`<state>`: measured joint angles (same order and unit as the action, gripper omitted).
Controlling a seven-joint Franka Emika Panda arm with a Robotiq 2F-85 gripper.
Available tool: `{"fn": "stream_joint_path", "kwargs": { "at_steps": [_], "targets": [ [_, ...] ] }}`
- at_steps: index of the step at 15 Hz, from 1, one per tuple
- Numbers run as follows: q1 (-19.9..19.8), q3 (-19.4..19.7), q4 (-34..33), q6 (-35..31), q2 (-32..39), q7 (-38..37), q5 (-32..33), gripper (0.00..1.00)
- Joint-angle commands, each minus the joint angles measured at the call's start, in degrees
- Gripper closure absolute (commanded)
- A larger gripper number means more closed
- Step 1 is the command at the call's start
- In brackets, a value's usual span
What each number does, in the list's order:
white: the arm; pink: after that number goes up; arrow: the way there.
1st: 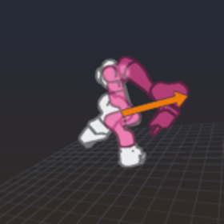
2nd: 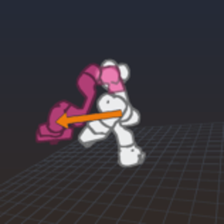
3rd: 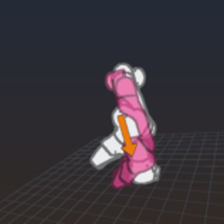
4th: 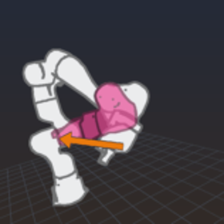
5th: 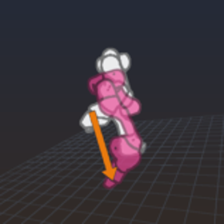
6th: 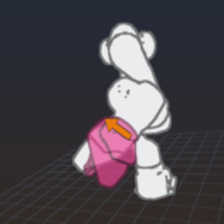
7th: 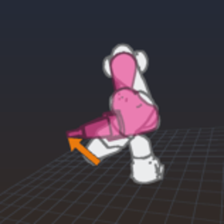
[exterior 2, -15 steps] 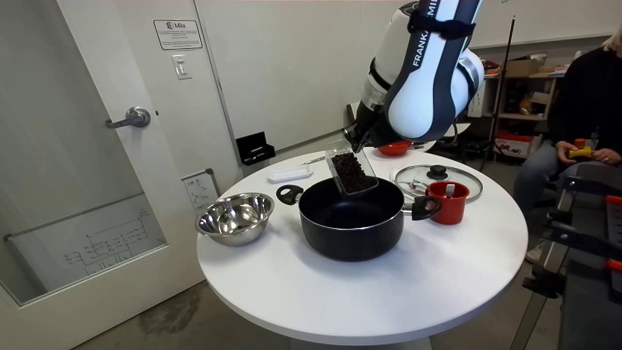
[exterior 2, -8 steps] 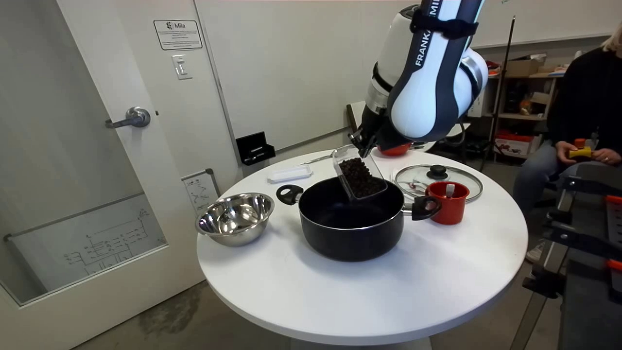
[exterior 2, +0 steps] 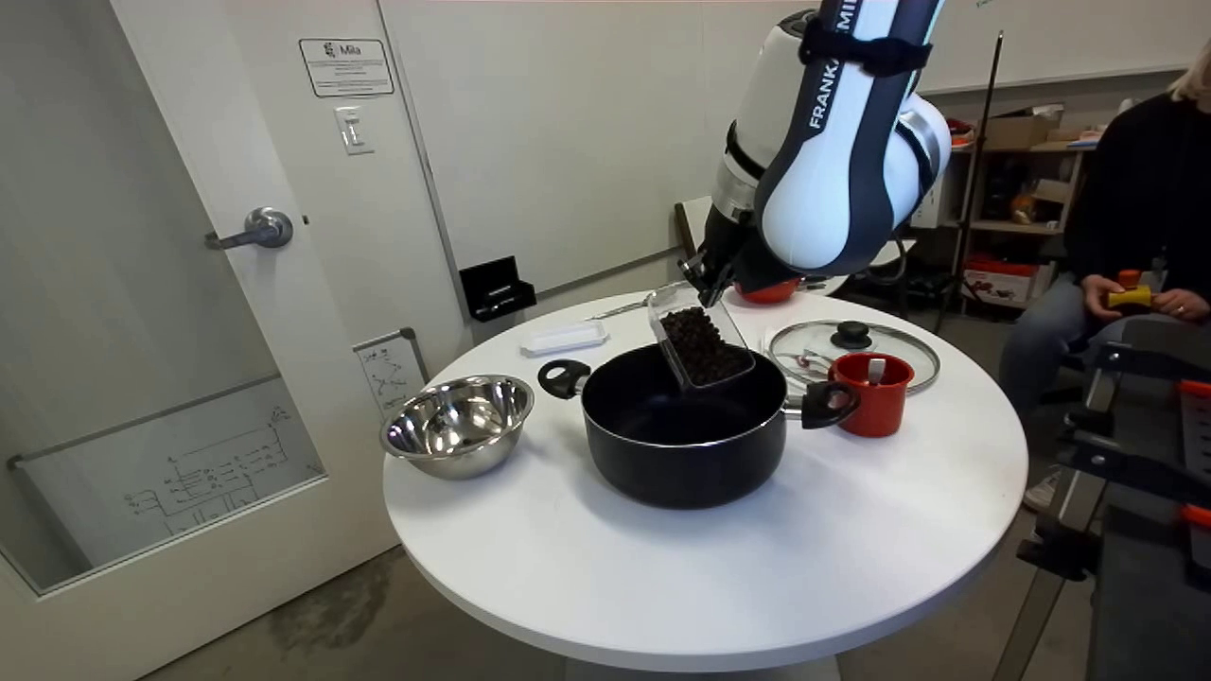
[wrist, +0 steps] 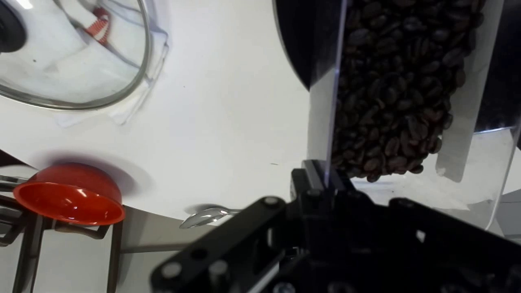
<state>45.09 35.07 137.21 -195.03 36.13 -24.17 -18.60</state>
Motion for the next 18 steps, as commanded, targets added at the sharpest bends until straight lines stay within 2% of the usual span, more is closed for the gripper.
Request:
{"fn": "stream_joint_path", "kwargs": {
  "at_steps": [1,2,4,8,9,10,11,12,15,16,18],
  "targets": [
    [1.24,0.33,0.54,-0.37,0.34,0.55,-1.36,0.99],
    [1.43,-0.59,1.31,-0.78,-0.12,0.89,-1.46,0.99],
    [3.81,-0.01,2.20,-1.74,0.72,0.75,-2.22,0.99],
    [10.13,2.80,3.67,-3.20,2.98,0.70,-3.97,0.99],
    [10.01,1.25,3.59,-4.01,3.03,4.88,-8.38,0.99],
    [12.87,3.67,4.24,-4.66,4.05,1.20,-6.23,0.99],
    [14.15,3.99,4.46,-5.66,4.63,1.70,-7.44,0.99],
    [19.32,8.07,2.90,-2.98,5.73,1.24,-8.84,0.99],
    [26.94,12.98,2.73,-2.86,8.62,0.22,-11.50,0.99],
    [28.82,13.11,2.23,-2.83,9.40,3.68,-16.44,0.99],
    [32.78,14.62,2.56,-2.81,11.72,3.58,-19.70,0.99]
  ]
}}
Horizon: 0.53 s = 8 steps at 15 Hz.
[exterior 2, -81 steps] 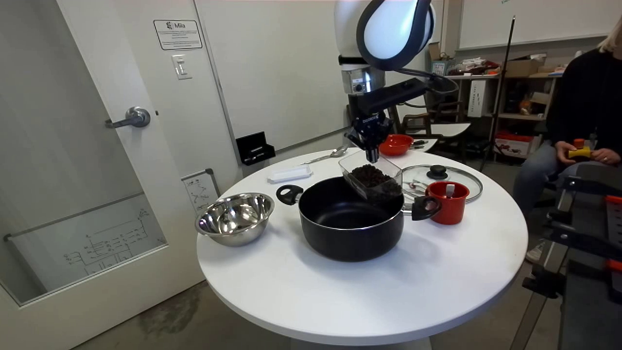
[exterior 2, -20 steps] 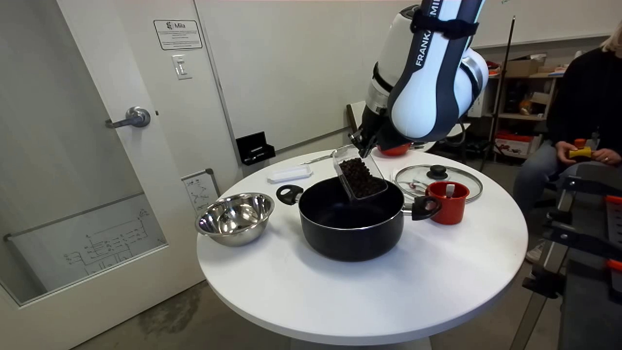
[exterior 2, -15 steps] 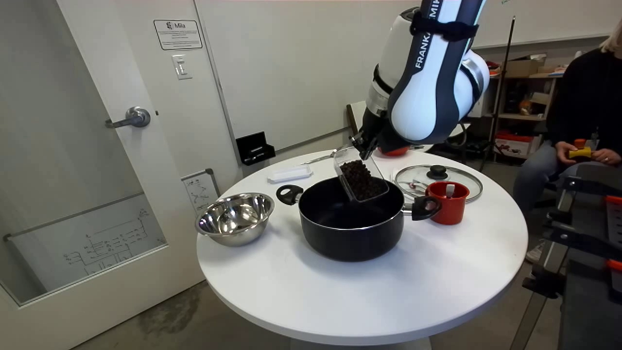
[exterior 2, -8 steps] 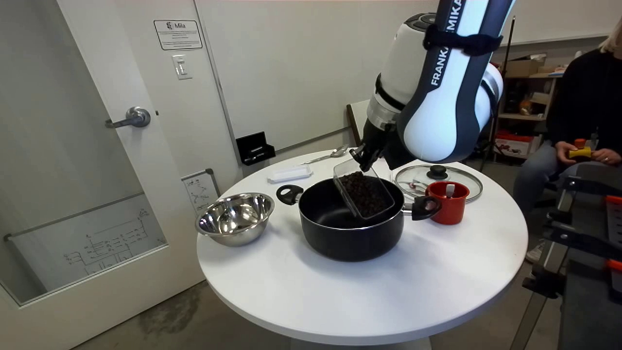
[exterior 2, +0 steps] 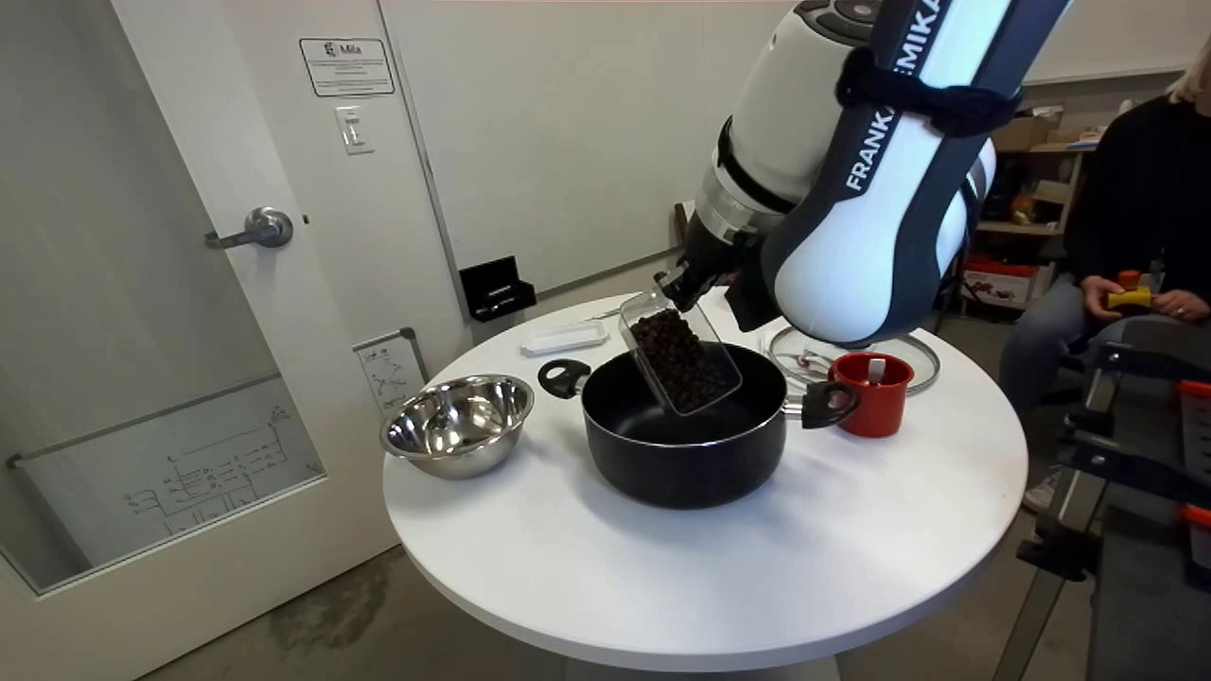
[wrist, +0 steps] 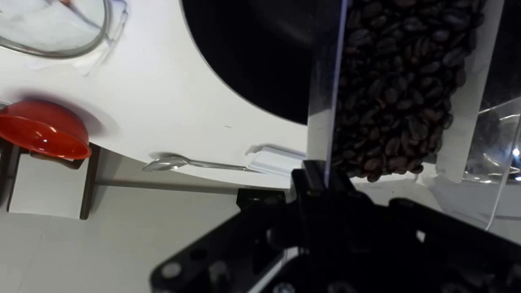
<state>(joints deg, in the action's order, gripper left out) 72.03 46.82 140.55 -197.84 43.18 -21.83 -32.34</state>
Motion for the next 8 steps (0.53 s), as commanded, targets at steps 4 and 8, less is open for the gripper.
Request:
{"fn": "stream_joint_path", "kwargs": {
  "at_steps": [4,8],
  "targets": [
    [9.94,3.25,-0.53,-0.04,9.94,1.60,-11.56,0.99],
    [12.03,3.20,-0.45,-0.03,14.43,1.78,-15.07,0.99]
  ]
}}
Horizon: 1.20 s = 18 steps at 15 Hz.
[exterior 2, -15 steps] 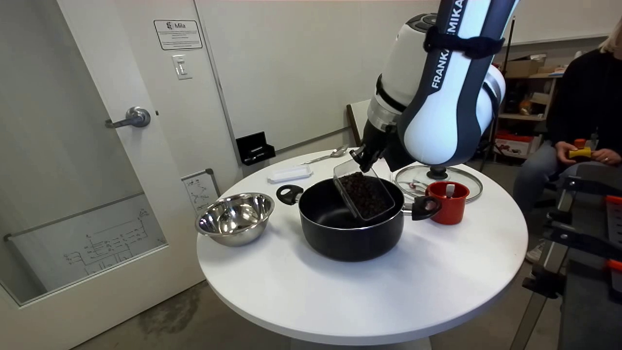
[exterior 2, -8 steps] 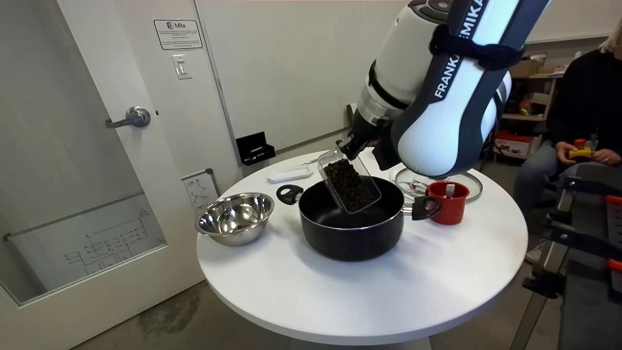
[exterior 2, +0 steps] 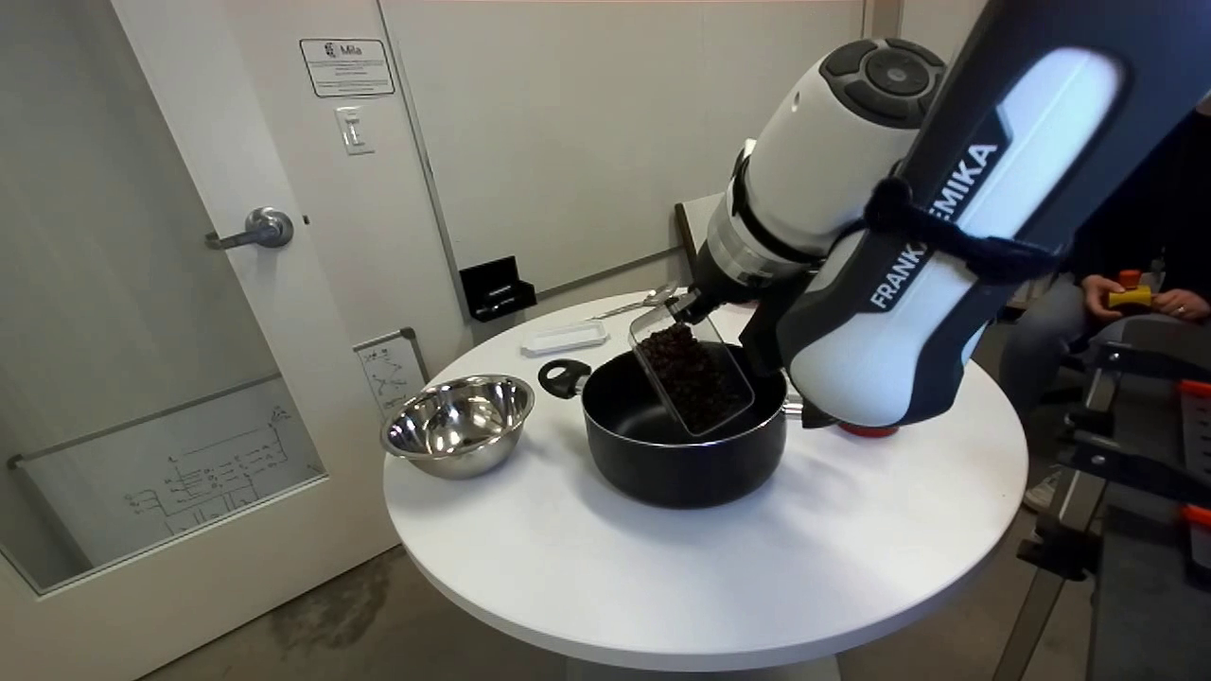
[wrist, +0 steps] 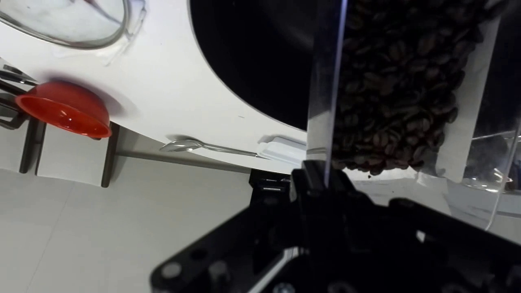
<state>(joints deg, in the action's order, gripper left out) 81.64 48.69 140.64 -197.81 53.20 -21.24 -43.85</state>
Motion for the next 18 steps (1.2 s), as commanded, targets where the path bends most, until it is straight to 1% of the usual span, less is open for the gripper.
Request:
{"fn": "stream_joint_path", "kwargs": {
  "at_steps": [1,3,11,18],
  "targets": [
    [2.72,1.23,-0.55,-0.06,5.27,1.20,-4.18,0.99],
    [3.79,1.34,-0.73,-0.04,7.06,1.19,-5.30,0.99],
    [10.10,2.78,-1.66,-0.01,15.14,0.48,-11.23,0.99],
    [13.21,3.10,-1.67,-0.01,20.75,0.44,-15.77,0.99]
  ]
}}
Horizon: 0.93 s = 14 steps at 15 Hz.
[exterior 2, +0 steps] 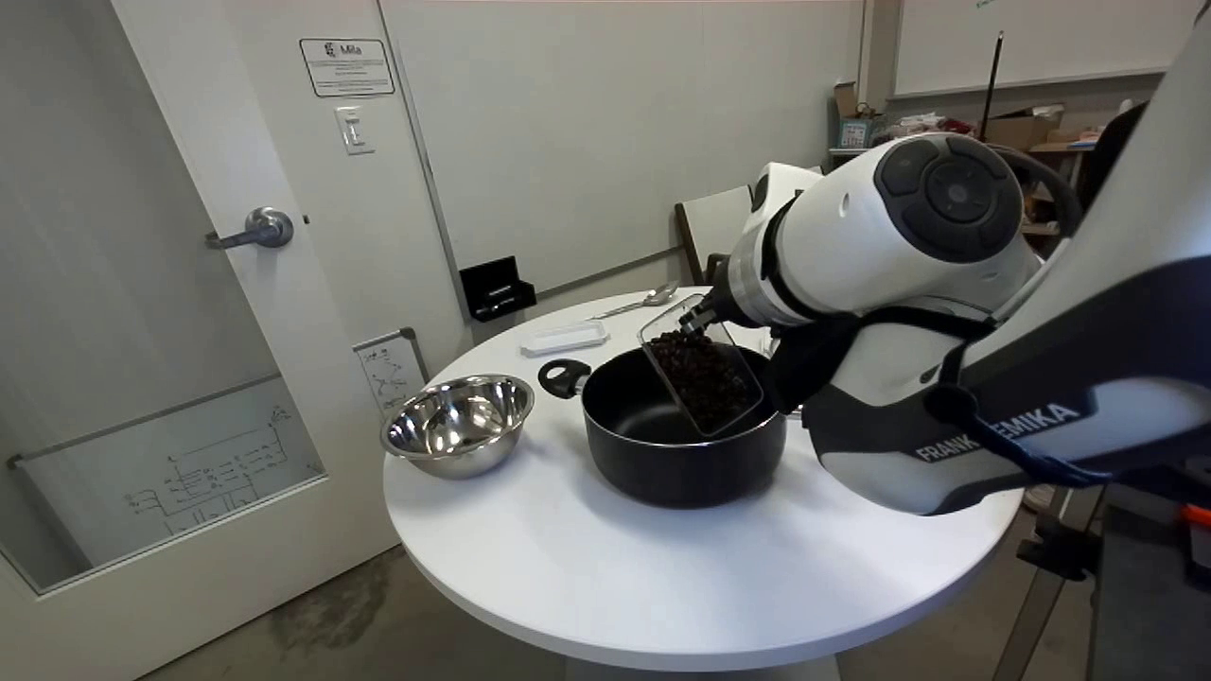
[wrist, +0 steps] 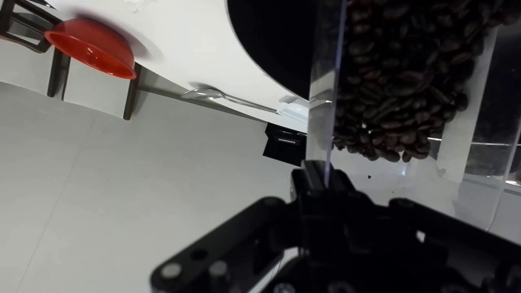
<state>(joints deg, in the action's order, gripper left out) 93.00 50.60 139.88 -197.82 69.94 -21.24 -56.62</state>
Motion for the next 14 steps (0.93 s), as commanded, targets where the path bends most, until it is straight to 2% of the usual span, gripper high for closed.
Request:
{"fn": "stream_joint_path", "kwargs": {
  "at_steps": [1,6,14],
  "targets": [
    [2.11,1.19,-0.92,0.00,4.55,0.49,-3.48,0.99],
    [1.67,0.94,-1.09,0.00,3.28,1.34,-3.35,0.99],
    [3.63,3.48,-1.79,-0.01,3.85,1.16,-4.18,0.99]
  ]
}}
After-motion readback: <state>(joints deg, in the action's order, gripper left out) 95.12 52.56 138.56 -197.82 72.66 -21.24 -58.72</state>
